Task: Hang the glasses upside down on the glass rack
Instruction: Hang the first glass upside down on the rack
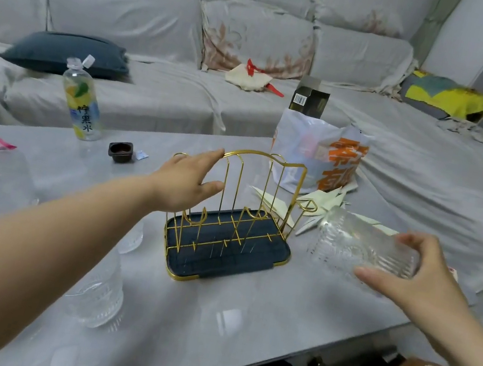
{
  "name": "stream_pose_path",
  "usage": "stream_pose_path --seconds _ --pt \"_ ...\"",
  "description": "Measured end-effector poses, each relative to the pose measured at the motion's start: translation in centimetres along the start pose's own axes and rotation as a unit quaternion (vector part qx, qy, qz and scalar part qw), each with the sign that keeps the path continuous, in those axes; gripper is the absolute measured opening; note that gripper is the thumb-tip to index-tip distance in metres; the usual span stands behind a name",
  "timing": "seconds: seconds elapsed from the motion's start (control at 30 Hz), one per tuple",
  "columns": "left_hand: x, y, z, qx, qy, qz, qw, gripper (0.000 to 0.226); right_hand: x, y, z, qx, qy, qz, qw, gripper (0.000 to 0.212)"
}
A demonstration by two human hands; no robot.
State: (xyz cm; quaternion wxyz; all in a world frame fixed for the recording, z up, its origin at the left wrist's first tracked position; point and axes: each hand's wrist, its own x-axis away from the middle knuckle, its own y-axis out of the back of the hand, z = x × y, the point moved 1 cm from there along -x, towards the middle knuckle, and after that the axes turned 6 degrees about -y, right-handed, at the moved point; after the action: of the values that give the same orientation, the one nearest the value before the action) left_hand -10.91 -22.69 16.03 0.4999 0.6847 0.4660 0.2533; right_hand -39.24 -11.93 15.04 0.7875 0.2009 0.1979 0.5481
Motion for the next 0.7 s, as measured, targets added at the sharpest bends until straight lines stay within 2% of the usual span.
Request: stream_pose_path --seconds 0.1,0.2,0.3,0.7 --pt "0.1 0.1 -0.1 0.012 0.005 0.007 1.000 0.058 -1.3 0.3 2.1 0.056 0.040 -0.029 0.997 0.062" --pt "0.2 0.0 -0.3 0.007 0.005 0.000 1.000 0.058 -2.9 -0.6 3.2 0.092 0.085 -0.023 0.992 0.063" --pt "0.2 0.0 -0.3 0.007 0.007 -0.003 1.000 0.057 -4.5 -2.3 3.0 0.136 0.090 -0.012 0.987 0.071" --pt "0.0 -0.3 -0.2 0.016 0.016 -0.009 1.000 0.057 -6.3 -8.2 1.8 0.209 0.125 0.033 0.969 0.074"
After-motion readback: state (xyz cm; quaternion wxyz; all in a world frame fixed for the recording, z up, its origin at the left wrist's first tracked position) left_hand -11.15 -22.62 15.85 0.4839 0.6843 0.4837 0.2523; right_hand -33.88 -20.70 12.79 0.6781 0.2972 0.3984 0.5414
